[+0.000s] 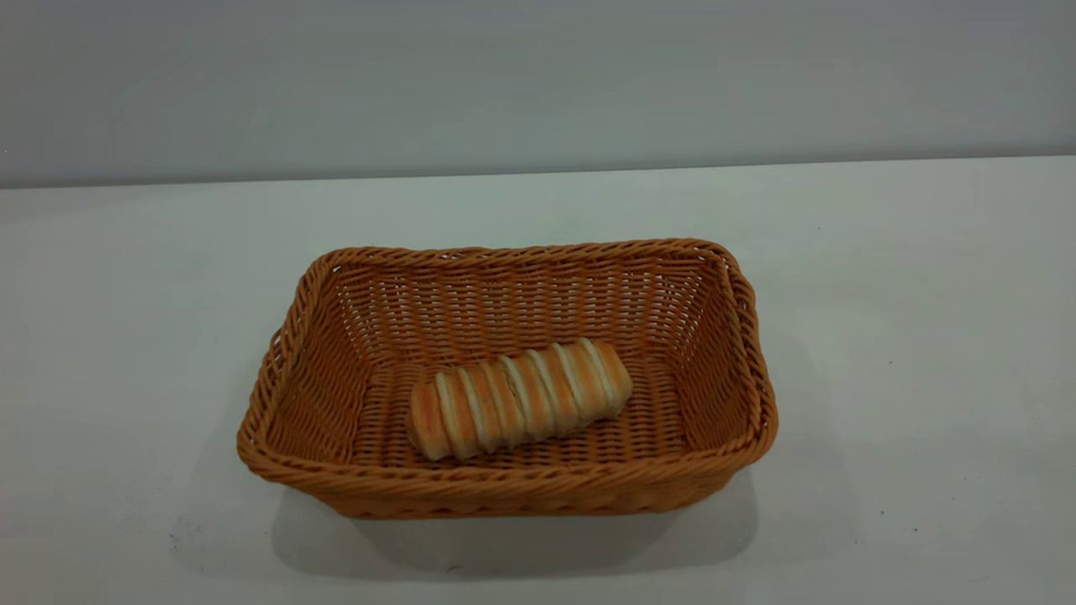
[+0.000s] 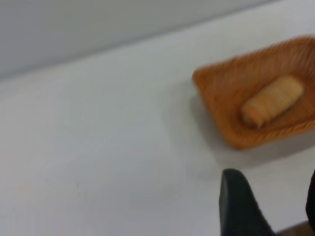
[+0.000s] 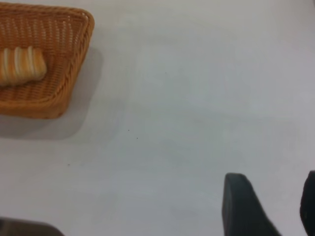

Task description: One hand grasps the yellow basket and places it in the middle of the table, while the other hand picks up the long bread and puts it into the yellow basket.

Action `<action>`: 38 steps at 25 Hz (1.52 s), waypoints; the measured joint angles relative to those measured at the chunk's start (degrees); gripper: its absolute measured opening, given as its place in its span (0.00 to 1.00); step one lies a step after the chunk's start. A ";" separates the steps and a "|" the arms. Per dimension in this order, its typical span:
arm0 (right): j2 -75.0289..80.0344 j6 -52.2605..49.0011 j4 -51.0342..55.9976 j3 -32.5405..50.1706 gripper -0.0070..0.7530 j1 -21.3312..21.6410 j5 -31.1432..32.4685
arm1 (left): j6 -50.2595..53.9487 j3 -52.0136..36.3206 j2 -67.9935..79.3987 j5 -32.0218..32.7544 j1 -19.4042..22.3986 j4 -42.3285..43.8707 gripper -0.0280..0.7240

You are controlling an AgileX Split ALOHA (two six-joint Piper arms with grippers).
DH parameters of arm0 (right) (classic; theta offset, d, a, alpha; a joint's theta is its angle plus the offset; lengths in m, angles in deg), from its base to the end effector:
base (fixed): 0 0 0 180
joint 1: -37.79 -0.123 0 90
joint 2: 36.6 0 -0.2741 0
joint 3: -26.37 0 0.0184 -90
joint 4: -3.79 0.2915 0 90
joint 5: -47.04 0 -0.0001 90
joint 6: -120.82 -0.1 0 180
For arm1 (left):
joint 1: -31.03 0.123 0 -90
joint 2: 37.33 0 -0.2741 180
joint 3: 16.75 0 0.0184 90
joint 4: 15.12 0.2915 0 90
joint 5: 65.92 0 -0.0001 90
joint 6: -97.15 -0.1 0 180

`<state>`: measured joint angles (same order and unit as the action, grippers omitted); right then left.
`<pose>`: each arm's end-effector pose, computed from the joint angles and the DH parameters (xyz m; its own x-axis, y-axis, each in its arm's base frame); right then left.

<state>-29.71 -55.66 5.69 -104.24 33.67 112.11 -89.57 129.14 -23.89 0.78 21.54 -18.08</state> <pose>0.0451 0.0063 0.2809 -0.5135 -0.0845 -0.8539 -0.1219 0.9922 -0.0249 0.0260 -0.0092 0.3560 -0.3827 0.1619 -0.9096 0.2455 0.9670 0.0688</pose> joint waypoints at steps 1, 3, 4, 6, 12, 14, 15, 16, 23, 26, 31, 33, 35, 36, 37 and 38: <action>0.00 0.00 0.00 0.00 0.44 0.00 0.00 | 0.12 -1.54 -0.51 -0.04 1.20 -0.24 0.56; 0.00 0.00 0.00 0.00 0.44 0.00 0.00 | 0.19 -4.80 -1.32 -0.04 3.36 -0.93 0.56; 0.00 0.00 0.00 0.00 0.44 0.00 0.00 | 0.19 -6.16 -1.73 -0.04 4.27 -0.99 0.56; 0.00 0.00 0.00 0.00 0.44 0.00 0.00 | 0.19 -8.43 -2.60 -0.04 5.95 -1.06 0.56; 0.00 0.00 0.00 0.00 0.44 0.00 0.00 | 0.21 -12.78 -4.00 -0.11 9.70 -1.12 0.56; 0.00 0.00 0.00 0.00 0.44 0.00 0.00 | 0.21 -13.44 -4.00 -0.18 10.28 -1.12 0.55; 0.00 0.00 0.00 0.00 0.44 0.00 0.00 | 0.21 -13.77 -4.00 -0.44 10.58 -1.12 0.54; 0.00 0.00 0.00 0.00 0.44 0.00 0.00 | 0.21 -14.00 -4.00 -0.55 10.90 -1.07 0.54; 0.00 0.00 0.00 0.02 0.44 0.00 0.00 | 0.71 -14.56 -4.00 -1.43 11.65 -0.44 0.54; 0.00 0.00 0.00 0.02 0.44 0.00 0.00 | 1.38 -14.56 -4.00 -1.43 11.65 -0.05 0.53; 0.00 0.00 0.00 0.02 0.44 0.00 0.00 | 1.68 -14.56 -4.00 -1.43 11.65 0.03 0.53; 0.00 0.00 0.00 0.02 0.44 0.00 0.00 | 1.68 -14.56 -4.00 -1.43 11.65 0.03 0.53; 0.00 0.00 0.00 0.02 0.44 0.00 0.00 | 1.68 -14.56 -4.00 -1.43 11.65 0.03 0.53; 0.00 0.00 0.00 0.02 0.44 0.00 0.00 | 1.68 -14.56 -4.00 -1.43 11.65 0.03 0.53; 0.00 0.00 0.00 0.02 0.44 0.00 0.00 | 1.68 -14.56 -4.00 -1.43 11.65 0.03 0.53; 0.00 0.00 0.00 0.02 0.44 0.00 0.00 | 1.68 -14.61 -4.00 -1.43 11.65 0.03 0.53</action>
<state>-29.71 -55.66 5.69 -104.22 33.67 112.11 -87.89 114.53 -27.89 -0.65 33.19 -18.05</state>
